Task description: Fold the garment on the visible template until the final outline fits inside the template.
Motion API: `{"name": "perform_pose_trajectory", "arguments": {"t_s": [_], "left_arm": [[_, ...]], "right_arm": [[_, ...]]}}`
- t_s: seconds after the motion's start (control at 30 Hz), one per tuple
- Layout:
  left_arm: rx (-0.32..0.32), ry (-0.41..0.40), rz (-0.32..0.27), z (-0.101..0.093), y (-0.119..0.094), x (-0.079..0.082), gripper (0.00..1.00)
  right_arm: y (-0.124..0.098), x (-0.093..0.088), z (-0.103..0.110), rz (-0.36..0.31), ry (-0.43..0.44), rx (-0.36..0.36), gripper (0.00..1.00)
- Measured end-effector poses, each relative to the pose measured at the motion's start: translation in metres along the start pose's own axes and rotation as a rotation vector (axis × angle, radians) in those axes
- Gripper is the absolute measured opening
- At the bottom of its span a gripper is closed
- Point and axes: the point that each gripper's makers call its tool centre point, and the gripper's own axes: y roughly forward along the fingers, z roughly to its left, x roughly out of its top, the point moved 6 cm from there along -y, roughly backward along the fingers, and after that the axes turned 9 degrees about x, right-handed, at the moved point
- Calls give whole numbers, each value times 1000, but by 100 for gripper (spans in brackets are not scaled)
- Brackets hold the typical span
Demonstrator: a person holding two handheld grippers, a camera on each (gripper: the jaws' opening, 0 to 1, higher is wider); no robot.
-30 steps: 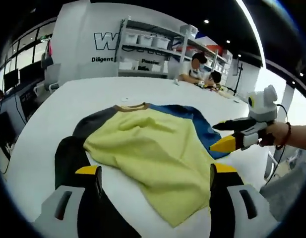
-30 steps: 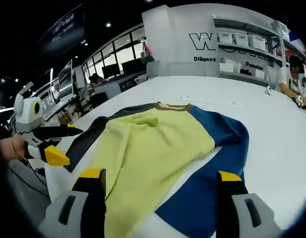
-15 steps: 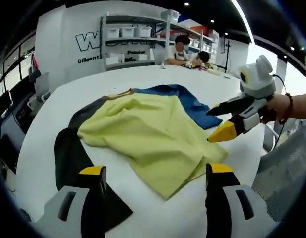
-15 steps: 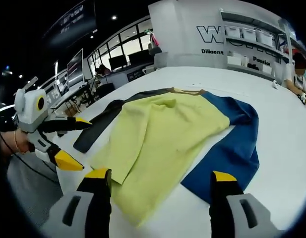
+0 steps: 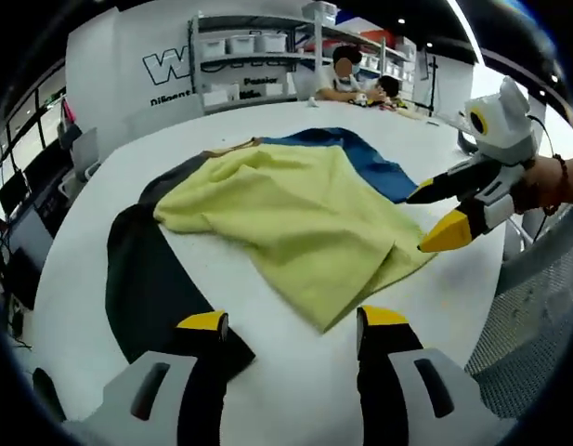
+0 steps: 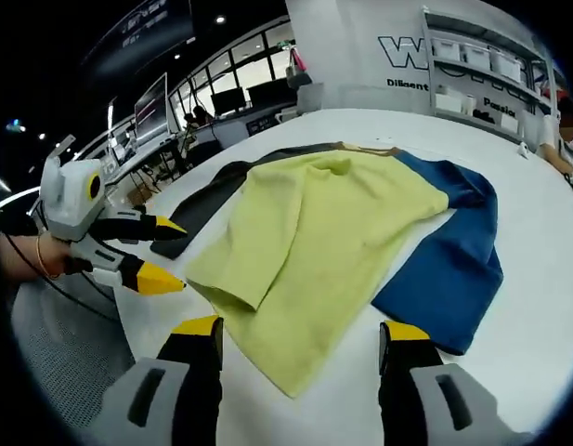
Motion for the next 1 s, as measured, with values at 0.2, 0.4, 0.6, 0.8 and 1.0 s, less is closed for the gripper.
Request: {"name": "perform_pose_trajectory", "arguments": {"t_s": [0.2,0.4,0.6,0.8,1.0], "left_arm": [[-27,-2,20,-5,2,-3,25],[-43,23,19,-10,6,-6,20],[-58,31,20,-14,5,-6,9],[-74,49,21,-17,5,-6,1],[-74,52,24,-16,5,-4,0]], "right_arm": [[-2,-9,3,37,-12,-9,54],[-6,-11,0,58,-6,-51,42],[-9,-13,-1,84,1,-80,30],[-12,-16,0,129,-12,-120,16],[-9,-16,3,159,-65,-149,4]]}}
